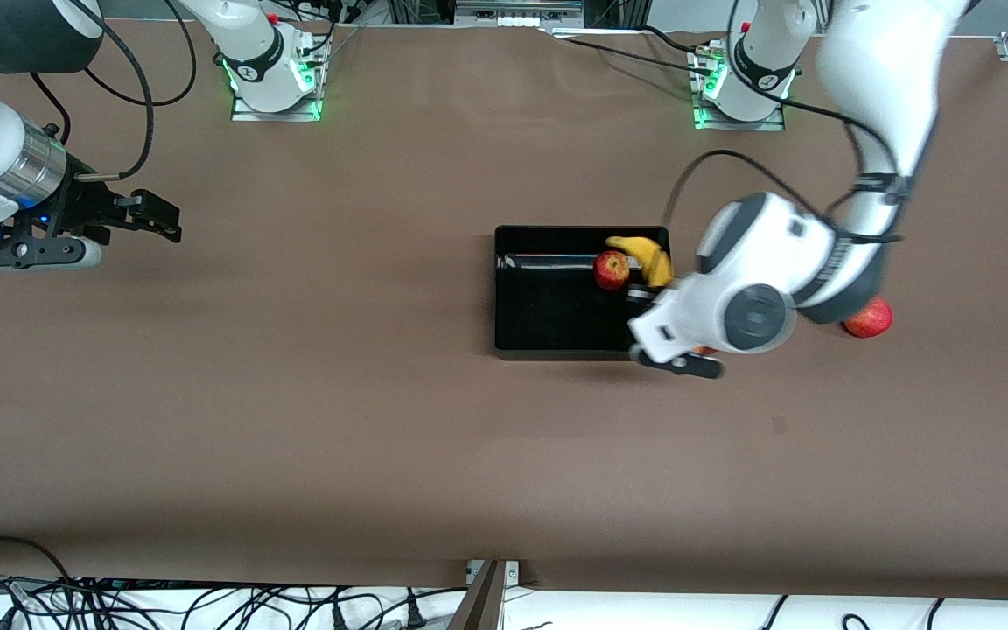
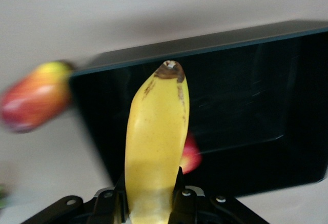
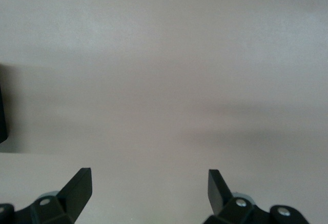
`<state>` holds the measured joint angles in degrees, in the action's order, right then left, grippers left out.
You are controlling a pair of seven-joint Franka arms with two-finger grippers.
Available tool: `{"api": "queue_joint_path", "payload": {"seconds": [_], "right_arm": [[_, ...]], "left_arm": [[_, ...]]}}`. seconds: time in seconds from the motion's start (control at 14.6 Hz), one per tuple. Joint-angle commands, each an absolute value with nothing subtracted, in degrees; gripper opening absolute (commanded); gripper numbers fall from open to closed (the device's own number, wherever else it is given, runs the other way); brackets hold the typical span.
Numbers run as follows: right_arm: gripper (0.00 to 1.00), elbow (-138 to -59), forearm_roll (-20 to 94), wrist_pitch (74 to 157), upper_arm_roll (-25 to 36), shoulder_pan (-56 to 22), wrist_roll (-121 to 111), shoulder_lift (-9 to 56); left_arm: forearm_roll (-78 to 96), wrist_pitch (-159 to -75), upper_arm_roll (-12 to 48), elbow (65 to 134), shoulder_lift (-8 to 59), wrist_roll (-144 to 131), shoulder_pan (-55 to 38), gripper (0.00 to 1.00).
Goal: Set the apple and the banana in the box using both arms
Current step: 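Lift the banana with the left gripper and carry it into the box, then open the left gripper to release the banana and lift away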
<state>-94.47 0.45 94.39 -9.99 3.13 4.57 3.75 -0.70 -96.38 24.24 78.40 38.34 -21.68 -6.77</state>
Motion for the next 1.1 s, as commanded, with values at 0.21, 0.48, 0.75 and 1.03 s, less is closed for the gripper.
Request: {"api": "queue_joint_path", "payload": {"seconds": [0.21,0.48,0.75,1.03], "right_arm": [[1.00,-93.8,-0.2,94.6,-10.9,4.0,5.0,4.0],[1.00,-93.8,-0.2,94.6,-10.9,4.0,5.0,4.0],[1.00,-93.8,-0.2,94.6,-10.9,4.0,5.0,4.0],[1.00,-93.8,-0.2,94.6,-10.9,4.0,5.0,4.0]], "left_arm": [[0.7,-107.7,23.5,77.3,45.1,-32.6,-16.1,0.00],[0.4,-110.6,23.3,80.0,48.1,-33.0,-16.9,0.00],[0.3,-111.2,23.0,80.0,49.2,-33.7,-17.3,0.99],[0.4,-105.1,23.3,78.3,44.8,-34.1,-12.9,1.00]]}}
